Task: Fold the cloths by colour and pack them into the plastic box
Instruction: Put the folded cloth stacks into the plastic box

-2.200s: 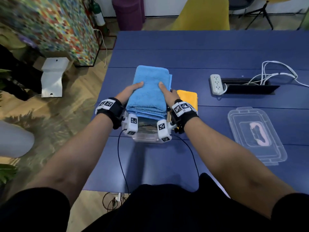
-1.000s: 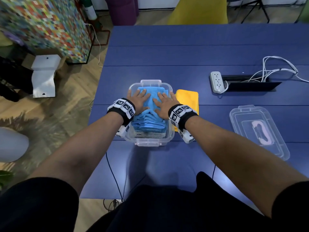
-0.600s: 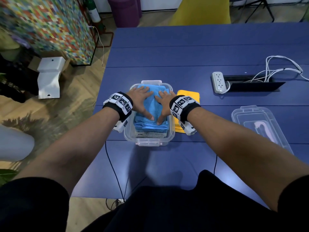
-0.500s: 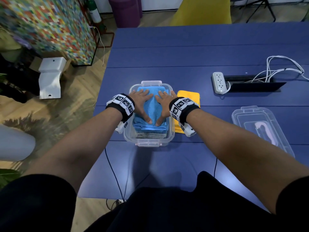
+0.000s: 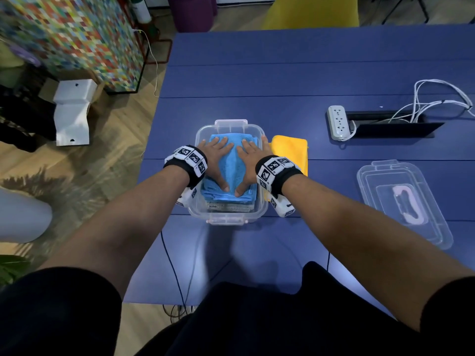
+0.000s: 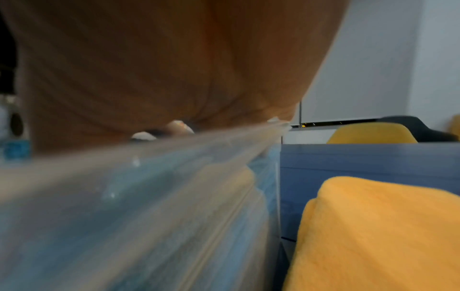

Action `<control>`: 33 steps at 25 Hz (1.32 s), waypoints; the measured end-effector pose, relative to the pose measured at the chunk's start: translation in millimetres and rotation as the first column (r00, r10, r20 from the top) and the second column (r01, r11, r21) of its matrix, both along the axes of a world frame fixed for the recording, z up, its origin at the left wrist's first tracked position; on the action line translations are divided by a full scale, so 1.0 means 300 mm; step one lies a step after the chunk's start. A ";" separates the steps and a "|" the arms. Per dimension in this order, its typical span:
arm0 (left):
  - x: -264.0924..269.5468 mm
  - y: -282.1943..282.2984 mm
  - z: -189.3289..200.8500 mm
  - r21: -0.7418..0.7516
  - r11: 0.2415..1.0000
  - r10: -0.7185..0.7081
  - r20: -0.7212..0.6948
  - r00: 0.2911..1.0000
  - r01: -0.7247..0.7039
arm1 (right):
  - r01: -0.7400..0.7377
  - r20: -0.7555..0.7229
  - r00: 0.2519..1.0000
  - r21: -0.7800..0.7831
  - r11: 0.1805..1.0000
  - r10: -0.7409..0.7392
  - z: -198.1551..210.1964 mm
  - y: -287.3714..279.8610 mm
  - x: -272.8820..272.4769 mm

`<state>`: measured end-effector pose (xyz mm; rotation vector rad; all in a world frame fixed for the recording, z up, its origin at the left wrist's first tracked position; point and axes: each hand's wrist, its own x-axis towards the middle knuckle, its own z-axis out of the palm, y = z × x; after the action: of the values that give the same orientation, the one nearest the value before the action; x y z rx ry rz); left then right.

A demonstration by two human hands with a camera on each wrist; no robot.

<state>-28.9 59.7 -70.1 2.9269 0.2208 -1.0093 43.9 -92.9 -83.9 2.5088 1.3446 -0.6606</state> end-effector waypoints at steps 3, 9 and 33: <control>0.002 0.009 0.040 -0.107 0.989 0.100 0.011 0.995 -0.098 | 0.031 -0.143 0.990 0.145 0.989 -0.010 0.020 -0.036 0.026; -0.005 -0.025 0.093 -0.201 0.952 0.255 0.109 0.961 -0.230 | 0.202 -0.333 0.941 0.422 0.884 -0.056 0.037 -0.106 0.050; 0.282 -0.743 -0.224 -0.548 0.458 0.886 0.217 0.410 -0.700 | 0.993 -0.793 0.112 0.069 0.094 -0.599 -0.395 -0.629 0.286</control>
<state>55.6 -163.2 -137.4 2.0863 1.1519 -0.1011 129.7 -281.4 -202.4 3.8013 -0.4272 -1.5528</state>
